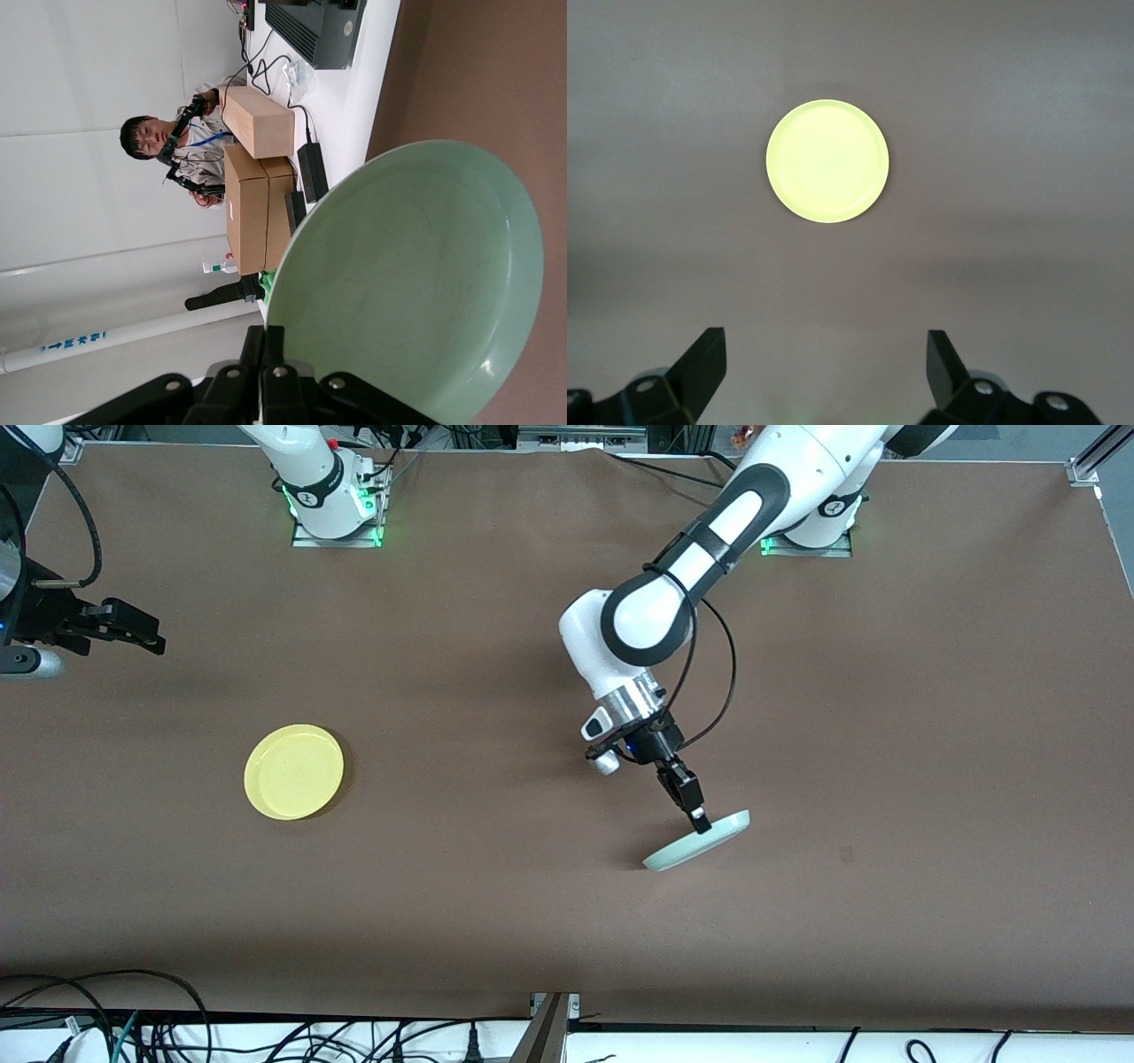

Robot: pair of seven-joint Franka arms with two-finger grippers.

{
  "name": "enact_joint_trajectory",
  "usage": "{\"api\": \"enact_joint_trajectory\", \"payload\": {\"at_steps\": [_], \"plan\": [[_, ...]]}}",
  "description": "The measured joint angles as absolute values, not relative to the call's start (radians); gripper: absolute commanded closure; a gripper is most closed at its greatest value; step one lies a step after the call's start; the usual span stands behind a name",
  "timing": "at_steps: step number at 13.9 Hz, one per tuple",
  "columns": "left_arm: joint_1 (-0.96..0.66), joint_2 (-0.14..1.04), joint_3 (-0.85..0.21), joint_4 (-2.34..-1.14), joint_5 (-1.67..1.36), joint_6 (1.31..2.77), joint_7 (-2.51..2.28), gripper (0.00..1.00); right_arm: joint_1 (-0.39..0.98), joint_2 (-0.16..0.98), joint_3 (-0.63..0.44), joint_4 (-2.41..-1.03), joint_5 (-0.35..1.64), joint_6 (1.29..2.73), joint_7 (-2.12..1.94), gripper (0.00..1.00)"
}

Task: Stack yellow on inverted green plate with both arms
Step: 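Flip the green plate over with the left gripper toward the table middle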

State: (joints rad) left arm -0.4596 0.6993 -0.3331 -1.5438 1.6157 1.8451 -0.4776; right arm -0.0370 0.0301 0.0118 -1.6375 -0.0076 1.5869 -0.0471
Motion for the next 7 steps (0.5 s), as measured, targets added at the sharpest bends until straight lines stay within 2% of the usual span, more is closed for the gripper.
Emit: {"api": "enact_joint_trajectory", "payload": {"at_steps": [7], "plan": [[-0.552,0.746,-0.335,-1.543,1.622,1.787,-0.572,1.0,-0.037,0.03,0.012,-1.638,-0.008,1.587,-0.047,0.0]]}}
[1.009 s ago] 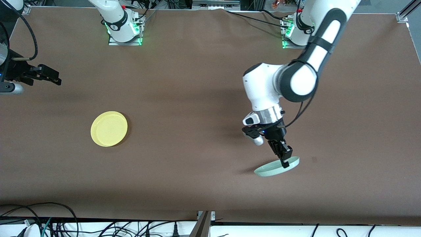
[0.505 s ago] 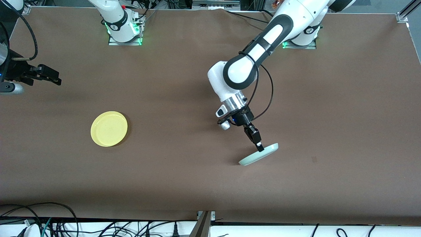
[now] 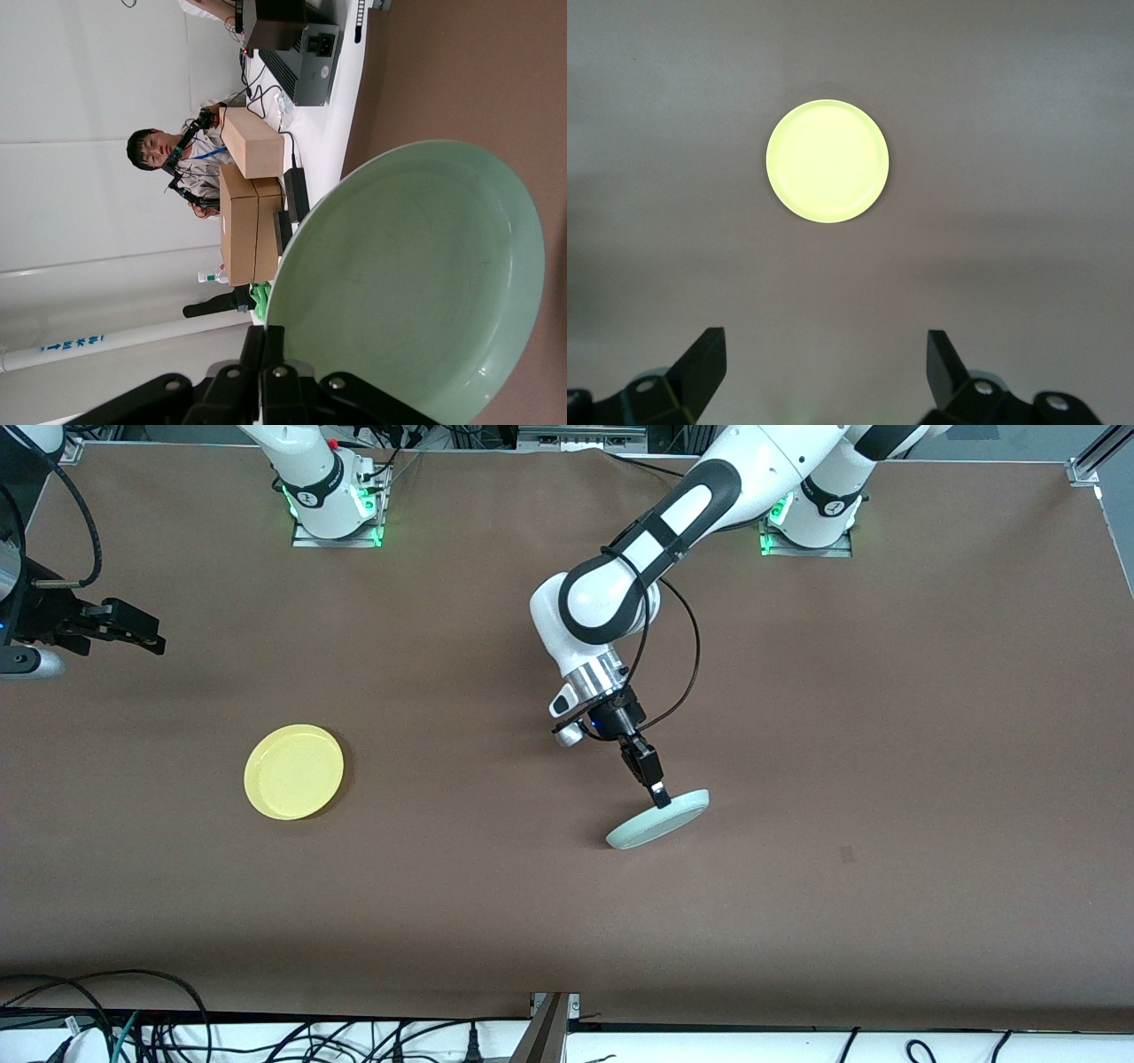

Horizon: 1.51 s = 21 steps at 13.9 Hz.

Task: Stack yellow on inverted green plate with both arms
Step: 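Flip the green plate over with the left gripper toward the table middle, then set the inverted green plate down and open the left gripper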

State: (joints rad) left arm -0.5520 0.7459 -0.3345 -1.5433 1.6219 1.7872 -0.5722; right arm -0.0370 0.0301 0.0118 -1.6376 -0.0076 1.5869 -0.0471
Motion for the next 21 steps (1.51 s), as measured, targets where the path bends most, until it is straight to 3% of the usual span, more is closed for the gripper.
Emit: {"api": "enact_joint_trajectory", "payload": {"at_steps": [14,15,16,21], "plan": [[-0.622,0.809,-0.406,-1.542,1.623,1.672,-0.732,0.98,-0.037,0.03,0.012,-1.638,-0.008,1.587,-0.047,0.0],[-0.622,0.81,-0.418,-1.541,1.608,1.669,-0.74,0.58,-0.037,0.03,0.012,-1.638,-0.008,1.587,-0.047,0.0],[-0.623,0.81,-0.431,-1.536,1.574,1.668,-0.746,0.01,-0.037,0.03,0.012,-1.638,-0.008,1.587,-0.047,0.0],[-0.624,0.829,-0.473,-1.479,1.32,1.743,-0.775,0.0,-0.037,0.03,0.012,-1.638,-0.008,1.587,-0.047,0.0]]}}
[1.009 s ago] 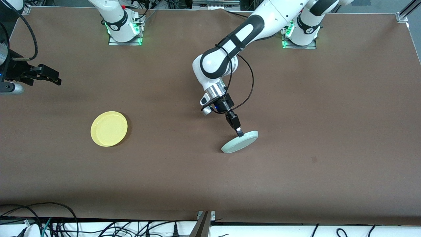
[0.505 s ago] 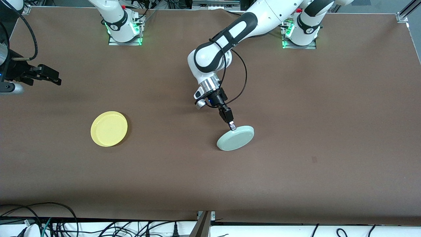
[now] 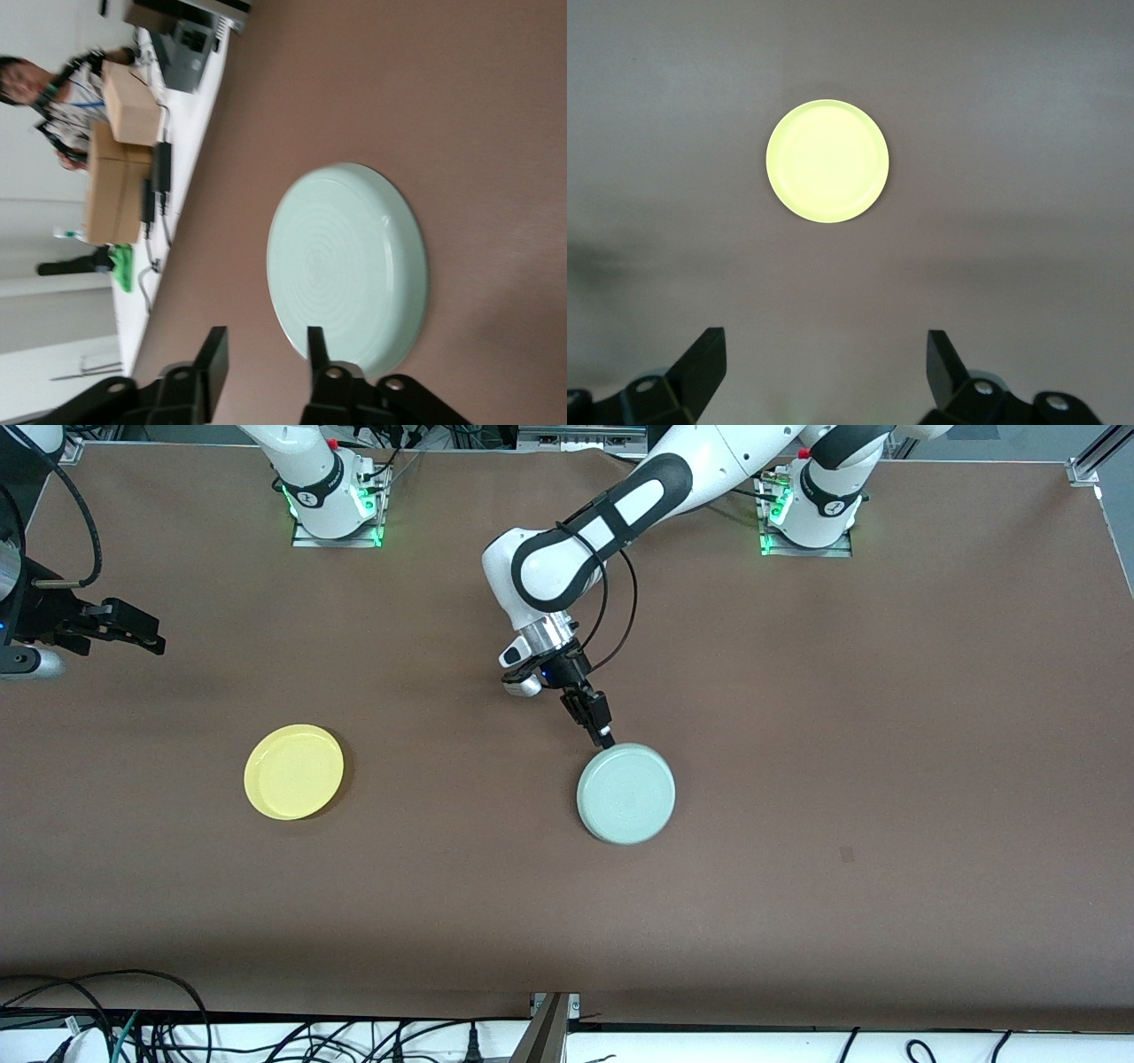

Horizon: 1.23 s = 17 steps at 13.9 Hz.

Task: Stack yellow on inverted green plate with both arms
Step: 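Set the inverted green plate down and open the left gripper, then return the left arm to rest while the right gripper reaches the yellow plate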

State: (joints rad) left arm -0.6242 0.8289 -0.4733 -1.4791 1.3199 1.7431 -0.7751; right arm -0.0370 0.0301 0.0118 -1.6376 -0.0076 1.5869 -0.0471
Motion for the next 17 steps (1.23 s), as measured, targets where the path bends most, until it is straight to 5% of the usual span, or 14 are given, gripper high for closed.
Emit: {"api": "enact_joint_trajectory", "payload": {"at_steps": [8,14,17], "plan": [[-0.538,0.825,-0.505,-1.405,1.096,1.792,-0.826,0.0,-0.037,0.03,0.012,-1.638,-0.008,1.587,-0.047,0.0],[-0.319,0.649,-0.493,-1.382,0.751,1.876,-0.533,0.0,-0.037,0.045,0.011,-1.64,-0.008,1.589,-0.047,0.0],[-0.244,0.551,-0.408,-1.381,0.515,1.884,-0.358,0.0,-0.039,0.106,0.008,-1.655,-0.008,1.644,-0.047,0.0]]}}
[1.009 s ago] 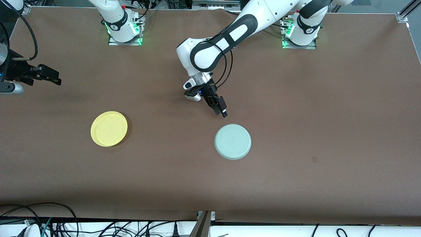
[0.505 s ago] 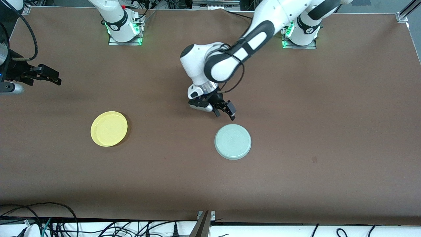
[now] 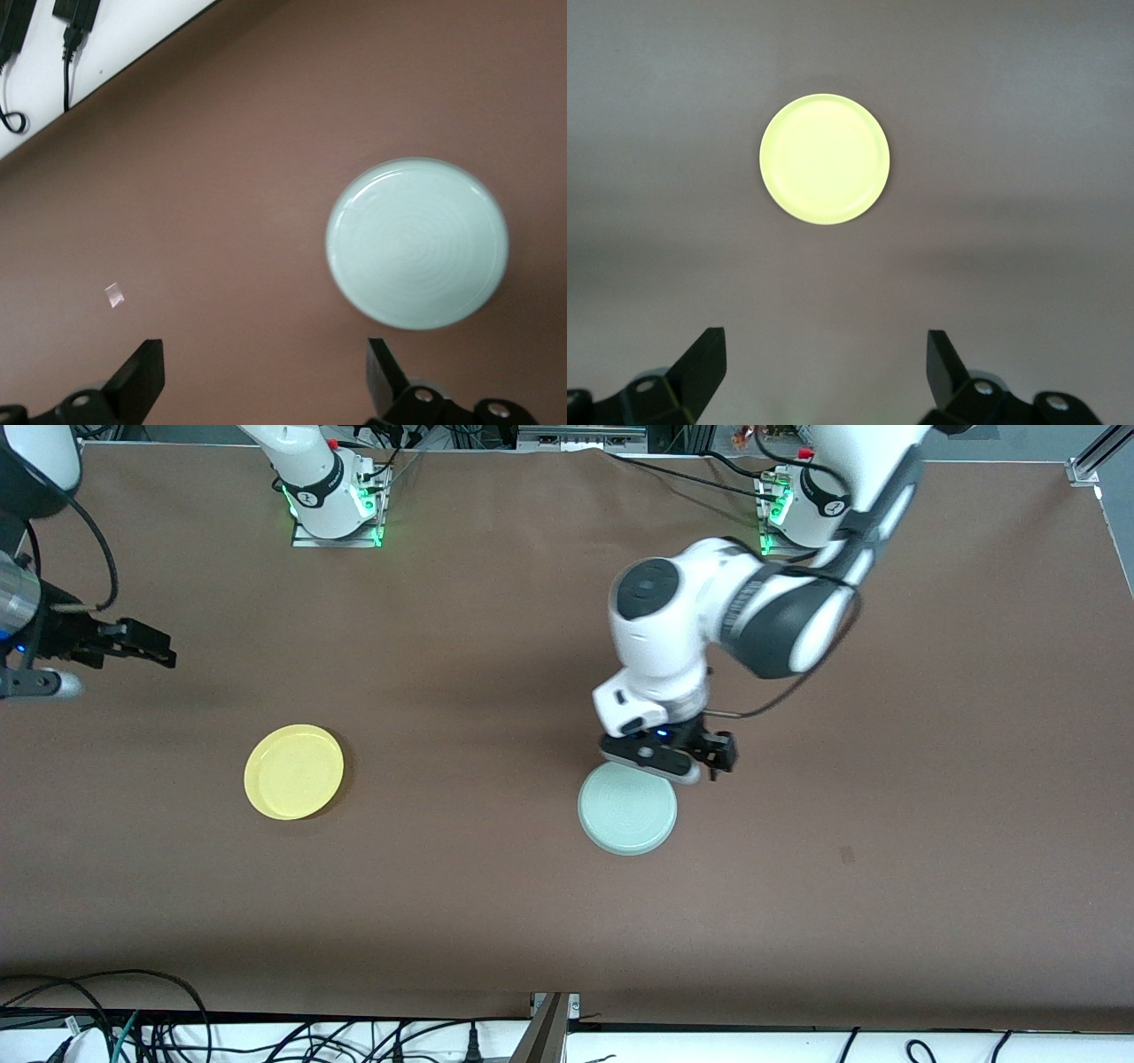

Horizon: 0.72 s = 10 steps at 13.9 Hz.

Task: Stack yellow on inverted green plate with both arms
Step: 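Return the left arm to rest while the right gripper reaches the yellow plate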

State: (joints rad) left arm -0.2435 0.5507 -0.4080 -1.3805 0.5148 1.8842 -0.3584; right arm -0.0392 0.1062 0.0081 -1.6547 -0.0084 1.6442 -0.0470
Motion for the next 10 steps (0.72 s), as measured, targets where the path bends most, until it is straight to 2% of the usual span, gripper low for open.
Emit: {"api": "enact_joint_trajectory", "payload": {"at_steps": [3,5,7,8,9,10], "plan": [[-0.156,0.456,-0.303,-1.382,0.278,1.884,-0.191,0.0,-0.043,0.235,0.003,-1.678,-0.009,1.809,-0.047,0.0],[-0.097,0.409,-0.243,-1.386,0.169,1.864,-0.131,0.0,-0.053,0.325,-0.001,-1.697,-0.009,1.947,-0.047,0.06],[-0.066,0.377,-0.179,-1.389,0.085,1.82,-0.115,0.0,-0.091,0.417,-0.004,-1.733,-0.001,2.104,-0.06,0.09],[-0.05,0.363,-0.153,-1.39,0.051,1.799,-0.106,0.0,-0.121,0.47,-0.005,-1.747,0.022,2.171,-0.088,0.17],[-0.032,0.352,-0.134,-1.39,0.021,1.782,-0.093,0.0,-0.142,0.513,-0.005,-1.753,0.062,2.208,-0.123,0.31],[-0.011,0.339,-0.116,-1.39,-0.006,1.764,-0.081,0.0,-0.159,0.55,-0.006,-1.755,0.104,2.229,-0.152,0.37]]}}
